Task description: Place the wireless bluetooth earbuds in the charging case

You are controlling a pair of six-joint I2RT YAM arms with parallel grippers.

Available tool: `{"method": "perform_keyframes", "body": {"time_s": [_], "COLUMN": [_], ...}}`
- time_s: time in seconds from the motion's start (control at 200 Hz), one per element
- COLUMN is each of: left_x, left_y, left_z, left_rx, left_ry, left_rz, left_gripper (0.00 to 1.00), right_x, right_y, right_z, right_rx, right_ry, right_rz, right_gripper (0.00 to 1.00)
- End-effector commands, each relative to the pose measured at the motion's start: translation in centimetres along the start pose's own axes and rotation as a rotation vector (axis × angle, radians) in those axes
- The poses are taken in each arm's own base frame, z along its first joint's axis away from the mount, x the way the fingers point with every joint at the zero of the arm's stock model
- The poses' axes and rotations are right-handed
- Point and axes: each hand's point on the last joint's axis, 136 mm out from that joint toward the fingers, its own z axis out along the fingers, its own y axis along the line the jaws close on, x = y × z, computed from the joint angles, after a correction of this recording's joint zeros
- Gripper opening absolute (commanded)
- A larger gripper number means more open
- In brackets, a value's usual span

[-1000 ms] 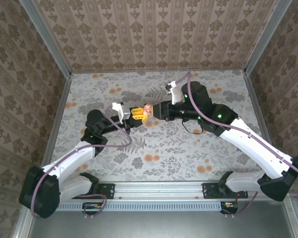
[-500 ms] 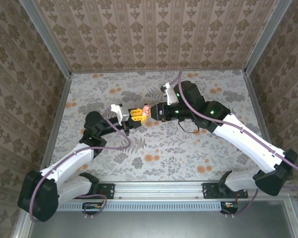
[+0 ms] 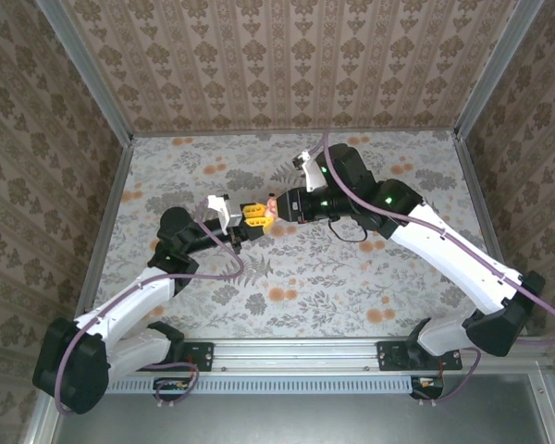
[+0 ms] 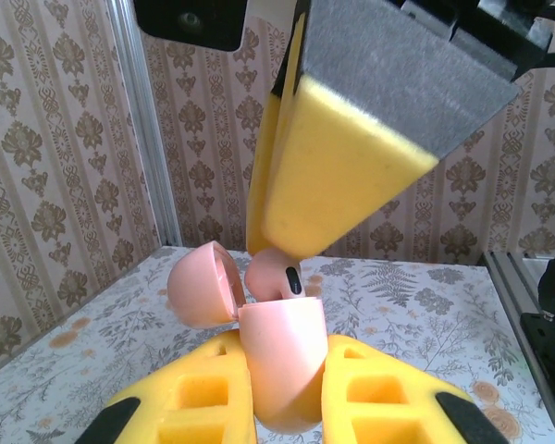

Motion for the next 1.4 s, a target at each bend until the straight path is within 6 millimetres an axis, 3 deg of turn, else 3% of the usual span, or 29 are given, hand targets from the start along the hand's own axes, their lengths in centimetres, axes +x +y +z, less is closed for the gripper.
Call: {"method": "perform_keyframes", "body": {"time_s": [0.0, 0.155, 0.375, 0.79, 0.97, 1.055, 1.24, 1.395], "left_x": [-0.7, -0.7, -0.6, -2.1, -2.8, -2.8, -2.4, -1.9], "left_y": [-0.7, -0.8, -0.9, -3.0, -3.3, -3.2, -2.8, -2.3], "left_z": [0.0, -0.1, -0.2, -0.2, 0.0, 0.2, 0.2, 0.3], "left_rx": [0.026, 0.030, 0.028, 0.179, 0.224, 0.230, 0.201, 0.165], "left_ry": [-0.016, -0.012, -0.004, -0.078, -0.108, -0.112, -0.104, -0.088], "left_rz": [0.041, 0.044, 0.049, -0.002, -0.039, -0.052, -0.052, -0.045], "left_gripper": [0.00, 0.00, 0.00, 0.00, 0.00, 0.00, 0.00, 0.00], "right_x": [0.8, 1.0, 0.9, 2.8, 2.5, 2.0, 1.1, 0.4], "right_y": [0.2, 0.3, 0.4, 1.6, 2.8, 3.2, 2.8, 2.3], "right_z": [0.6, 1.0, 1.1, 0.5, -0.3, -0.5, -0.7, -1.8], "right_rx": [-0.006, -0.009, -0.004, -0.109, -0.189, -0.202, -0.152, -0.095], "right_ry": [0.058, 0.091, 0.108, 0.211, 0.147, 0.119, 0.098, 0.050], "right_rz": [0.010, 0.004, -0.052, -0.437, -0.554, -0.569, -0.488, -0.389], "right_gripper": [0.29, 0.29, 0.21, 0.19, 0.21, 0.24, 0.45, 0.56]}}
